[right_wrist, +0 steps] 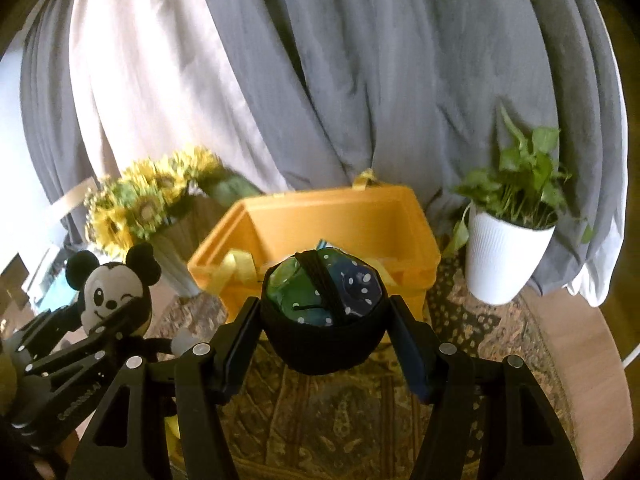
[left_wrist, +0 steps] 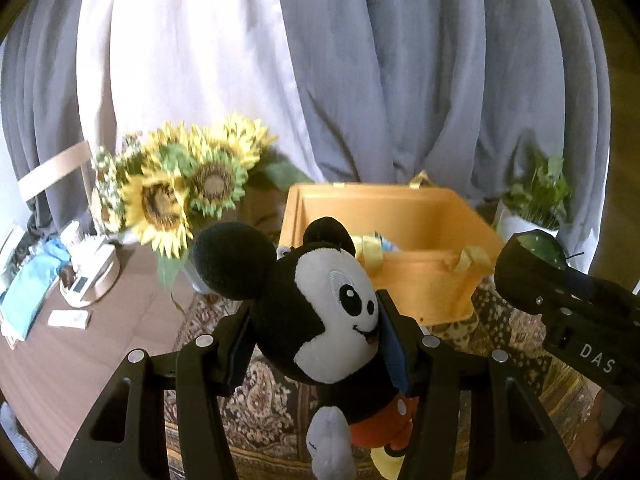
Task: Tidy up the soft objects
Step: 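Lift the ball and Mickey plush with both tools over the orange crate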
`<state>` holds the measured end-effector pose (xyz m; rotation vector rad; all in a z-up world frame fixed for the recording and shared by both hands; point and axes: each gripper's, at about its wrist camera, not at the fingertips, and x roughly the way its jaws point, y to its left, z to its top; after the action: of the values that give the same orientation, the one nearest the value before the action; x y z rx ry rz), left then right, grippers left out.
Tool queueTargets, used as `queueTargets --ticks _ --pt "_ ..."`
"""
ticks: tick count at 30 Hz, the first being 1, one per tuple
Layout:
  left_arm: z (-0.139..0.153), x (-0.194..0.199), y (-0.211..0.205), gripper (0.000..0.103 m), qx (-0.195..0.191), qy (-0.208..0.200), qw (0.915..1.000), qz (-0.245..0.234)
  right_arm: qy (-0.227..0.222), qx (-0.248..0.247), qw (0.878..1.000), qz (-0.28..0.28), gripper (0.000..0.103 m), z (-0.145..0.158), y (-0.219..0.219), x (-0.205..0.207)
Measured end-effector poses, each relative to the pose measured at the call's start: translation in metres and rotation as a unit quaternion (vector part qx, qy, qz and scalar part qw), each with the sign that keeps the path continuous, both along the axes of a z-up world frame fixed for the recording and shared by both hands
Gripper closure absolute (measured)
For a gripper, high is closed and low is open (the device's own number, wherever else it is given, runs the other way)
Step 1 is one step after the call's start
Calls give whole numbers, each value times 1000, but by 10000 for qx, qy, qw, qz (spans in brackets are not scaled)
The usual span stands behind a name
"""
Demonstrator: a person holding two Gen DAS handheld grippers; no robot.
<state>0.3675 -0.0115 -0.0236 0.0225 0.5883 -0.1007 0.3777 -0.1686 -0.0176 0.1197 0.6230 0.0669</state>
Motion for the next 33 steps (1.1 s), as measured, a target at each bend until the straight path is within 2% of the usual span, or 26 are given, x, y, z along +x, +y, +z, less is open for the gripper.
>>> queueTargets --ticks 16,33 --pt "51 12 -7 48 -99 -799 9967 -90 -763 -73 9971 -20 39 50 -1 10" --pt "81 48 -27 48 -35 -1218 9924 -185 -1083 -264 9937 -138 39 69 -11 41"
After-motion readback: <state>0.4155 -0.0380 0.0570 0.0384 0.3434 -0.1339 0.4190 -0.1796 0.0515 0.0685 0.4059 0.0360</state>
